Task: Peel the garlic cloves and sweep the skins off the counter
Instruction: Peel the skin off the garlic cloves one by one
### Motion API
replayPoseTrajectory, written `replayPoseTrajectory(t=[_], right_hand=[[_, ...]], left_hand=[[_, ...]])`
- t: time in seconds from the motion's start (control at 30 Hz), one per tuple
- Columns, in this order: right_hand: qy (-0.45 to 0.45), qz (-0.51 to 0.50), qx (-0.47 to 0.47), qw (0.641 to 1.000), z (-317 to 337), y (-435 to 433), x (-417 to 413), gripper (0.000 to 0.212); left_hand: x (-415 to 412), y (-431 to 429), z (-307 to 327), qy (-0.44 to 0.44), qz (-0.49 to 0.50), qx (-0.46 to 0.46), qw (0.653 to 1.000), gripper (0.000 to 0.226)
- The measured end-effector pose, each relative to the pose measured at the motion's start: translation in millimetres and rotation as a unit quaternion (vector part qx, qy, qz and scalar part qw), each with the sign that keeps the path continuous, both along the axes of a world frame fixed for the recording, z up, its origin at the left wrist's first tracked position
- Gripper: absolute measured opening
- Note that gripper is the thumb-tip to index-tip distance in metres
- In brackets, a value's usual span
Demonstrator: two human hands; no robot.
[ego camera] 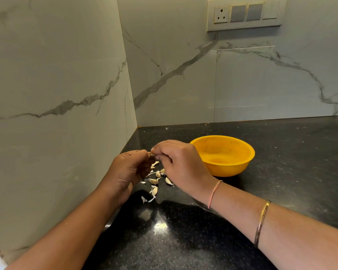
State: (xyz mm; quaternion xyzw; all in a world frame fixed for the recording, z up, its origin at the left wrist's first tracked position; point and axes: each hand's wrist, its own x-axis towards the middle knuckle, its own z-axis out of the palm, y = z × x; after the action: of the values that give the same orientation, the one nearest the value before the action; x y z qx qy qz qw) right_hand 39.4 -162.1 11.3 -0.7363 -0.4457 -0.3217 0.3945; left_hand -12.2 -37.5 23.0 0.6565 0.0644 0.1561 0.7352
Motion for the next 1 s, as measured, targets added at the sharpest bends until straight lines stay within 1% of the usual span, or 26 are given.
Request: replayPoseTrajectory(t=[0.03,0.13,0.2,0.27,0.33,0.4,0.5,0.6,0.67,0.73,0.77,0.87,0.93,1.0], right_hand=[[0.004,0.001,0.012,1.0,-0.4,0.1,0.8,0.013],[0.039,0.013,0.056,0.998,-0.8,1.2,-0.6,0.012],[0.07,0.021,0.08,0.994,-0.1,2.1,-2.9,0.011],[0.125,0.027,0.096,0.987,0.8,2.9,-3.5,0.012],[0.207,0.057,0.115,0.97,1.8,3.1,-2.2,0.014],[0.279,0.093,0.138,0.946,3.3,2.3,-1.2,0.014],[0.339,0.132,0.167,0.916,5.8,0.0,-2.6,0.015],[0.364,0.152,0.173,0.903,7.7,-0.4,-5.1,0.02],[0.372,0.155,0.172,0.899,8.2,0.0,-6.5,0.018],[0.377,0.153,0.17,0.898,7.6,0.7,-6.7,0.016],[0.374,0.147,0.169,0.9,6.9,1.2,-6.1,0.015],[0.348,0.118,0.167,0.915,5.3,1.6,-3.0,0.015],[0.352,0.111,0.175,0.913,5.7,0.9,-1.7,0.014],[0.375,0.128,0.193,0.897,7.0,0.3,-1.5,0.012]], left_hand=[[0.1,-0.4,0.4,0.004,-0.001,-0.018,1.0,0.036],[0.1,-1.0,2.1,0.015,-0.004,-0.057,0.998,0.028],[-0.1,-0.2,2.5,0.016,-0.007,-0.071,0.997,0.034],[-0.9,-0.7,2.9,0.012,-0.008,-0.075,0.997,0.038],[-1.6,-2.5,3.9,0.003,-0.004,-0.077,0.997,0.034],[-1.7,-3.5,4.9,-0.01,-0.002,-0.074,0.997,0.025],[-1.1,-2.1,4.7,-0.019,0.006,-0.045,0.999,0.02],[-0.3,-0.8,3.9,-0.012,0.025,-0.022,0.999,0.018],[0.5,0.6,3.0,-0.011,0.049,-0.01,0.999,0.024],[1.1,2.4,1.4,-0.021,0.074,0.028,0.997,0.026],[0.8,2.9,0.7,-0.032,0.076,0.052,0.995,0.023],[-0.6,2.7,0.8,-0.058,0.046,0.09,0.993,0.005],[-1.7,2.1,1.3,-0.064,0.013,0.075,0.995,0.014],[-2.6,0.7,1.3,-0.064,-0.012,0.057,0.996,0.024]])
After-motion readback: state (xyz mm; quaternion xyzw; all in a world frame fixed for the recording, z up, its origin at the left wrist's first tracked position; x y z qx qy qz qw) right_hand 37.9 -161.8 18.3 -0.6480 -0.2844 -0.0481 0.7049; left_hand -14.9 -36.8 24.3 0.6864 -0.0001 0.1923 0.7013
